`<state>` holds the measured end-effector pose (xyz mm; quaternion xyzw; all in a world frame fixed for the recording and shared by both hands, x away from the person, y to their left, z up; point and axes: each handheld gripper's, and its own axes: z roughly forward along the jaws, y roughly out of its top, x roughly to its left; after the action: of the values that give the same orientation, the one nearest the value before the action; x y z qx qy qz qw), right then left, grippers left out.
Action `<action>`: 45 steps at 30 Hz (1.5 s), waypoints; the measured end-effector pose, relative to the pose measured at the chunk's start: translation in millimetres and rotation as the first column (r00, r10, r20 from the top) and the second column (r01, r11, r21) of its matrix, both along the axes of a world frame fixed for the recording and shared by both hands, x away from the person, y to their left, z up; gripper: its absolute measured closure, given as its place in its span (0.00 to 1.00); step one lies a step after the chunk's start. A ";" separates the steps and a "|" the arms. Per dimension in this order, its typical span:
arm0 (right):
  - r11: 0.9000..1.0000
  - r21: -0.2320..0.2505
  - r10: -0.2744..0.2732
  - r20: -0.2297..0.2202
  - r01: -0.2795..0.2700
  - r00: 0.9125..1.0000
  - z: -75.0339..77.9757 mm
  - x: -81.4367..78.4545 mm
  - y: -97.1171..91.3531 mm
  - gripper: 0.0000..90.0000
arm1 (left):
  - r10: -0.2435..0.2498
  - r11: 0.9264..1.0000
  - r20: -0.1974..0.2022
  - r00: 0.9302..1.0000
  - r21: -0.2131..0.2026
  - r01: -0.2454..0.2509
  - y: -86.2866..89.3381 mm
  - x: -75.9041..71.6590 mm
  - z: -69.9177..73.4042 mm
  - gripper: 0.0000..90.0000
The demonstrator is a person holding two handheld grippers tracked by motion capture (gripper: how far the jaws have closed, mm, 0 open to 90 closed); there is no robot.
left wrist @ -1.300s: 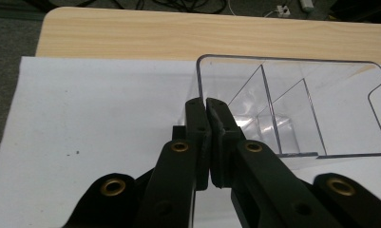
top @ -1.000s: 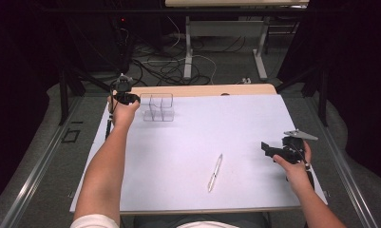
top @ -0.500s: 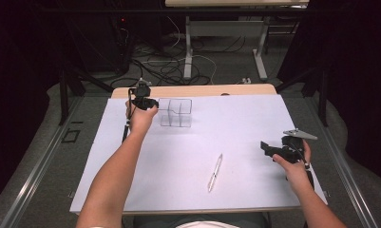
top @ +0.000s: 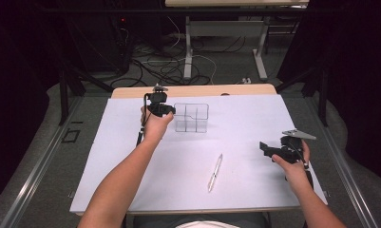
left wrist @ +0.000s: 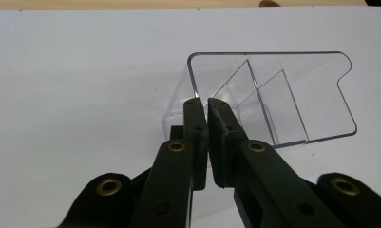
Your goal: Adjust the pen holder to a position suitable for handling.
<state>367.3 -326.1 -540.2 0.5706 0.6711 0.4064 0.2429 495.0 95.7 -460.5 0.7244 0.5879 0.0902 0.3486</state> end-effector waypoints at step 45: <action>1.000 0.009 0.029 0.004 -0.029 1.000 2.1 -2.3 -0.3 0.06 | -0.120 0.983 0.093 0.988 -0.126 0.132 5.6 -38.5 2.4 0.66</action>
<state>365.0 -326.4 -538.1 0.5608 0.6770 0.4141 0.2358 456.5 101.3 -458.0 0.7311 0.5302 0.0596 0.4252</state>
